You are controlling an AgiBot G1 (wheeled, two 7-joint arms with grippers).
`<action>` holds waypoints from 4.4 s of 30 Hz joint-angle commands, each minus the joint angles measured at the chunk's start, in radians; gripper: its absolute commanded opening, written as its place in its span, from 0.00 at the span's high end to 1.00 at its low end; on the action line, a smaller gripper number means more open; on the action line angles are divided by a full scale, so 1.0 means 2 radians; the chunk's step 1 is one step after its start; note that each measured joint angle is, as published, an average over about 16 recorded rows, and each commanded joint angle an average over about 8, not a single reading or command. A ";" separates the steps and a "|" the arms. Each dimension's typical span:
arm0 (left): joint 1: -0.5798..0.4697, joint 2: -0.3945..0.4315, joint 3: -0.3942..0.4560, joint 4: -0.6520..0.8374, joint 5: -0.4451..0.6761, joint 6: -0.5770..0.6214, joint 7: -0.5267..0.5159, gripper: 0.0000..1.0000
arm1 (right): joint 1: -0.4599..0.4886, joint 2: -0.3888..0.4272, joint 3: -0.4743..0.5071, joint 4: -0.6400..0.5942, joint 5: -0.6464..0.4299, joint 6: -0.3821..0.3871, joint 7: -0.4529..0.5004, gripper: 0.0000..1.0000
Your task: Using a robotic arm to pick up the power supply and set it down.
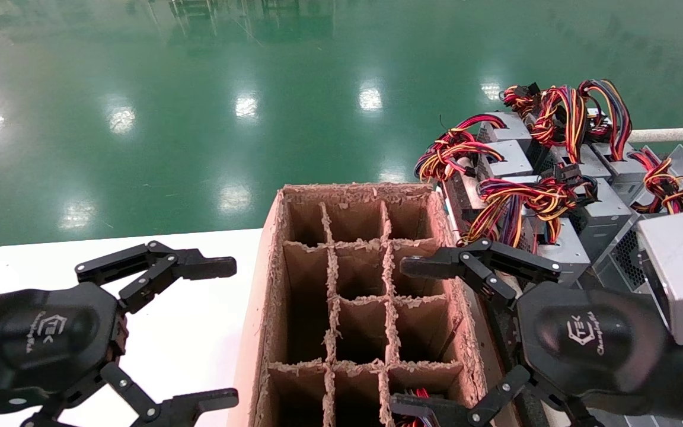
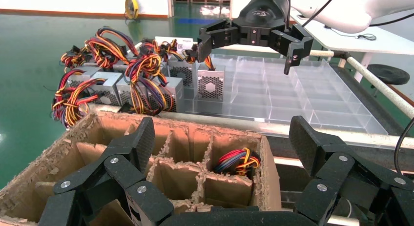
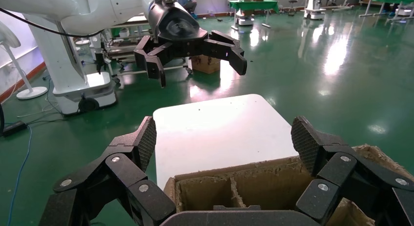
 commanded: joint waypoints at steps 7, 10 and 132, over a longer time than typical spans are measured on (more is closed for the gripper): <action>0.000 0.000 0.000 0.000 0.000 0.000 0.000 0.00 | 0.000 0.000 0.000 0.000 0.000 0.000 0.000 0.00; 0.000 0.000 0.000 0.000 0.000 0.000 0.000 0.00 | 0.000 0.000 0.000 0.000 0.000 0.000 0.000 0.00; 0.000 0.000 0.000 0.000 0.000 0.000 0.000 1.00 | 0.290 -0.076 -0.338 -0.051 -0.294 -0.033 -0.001 1.00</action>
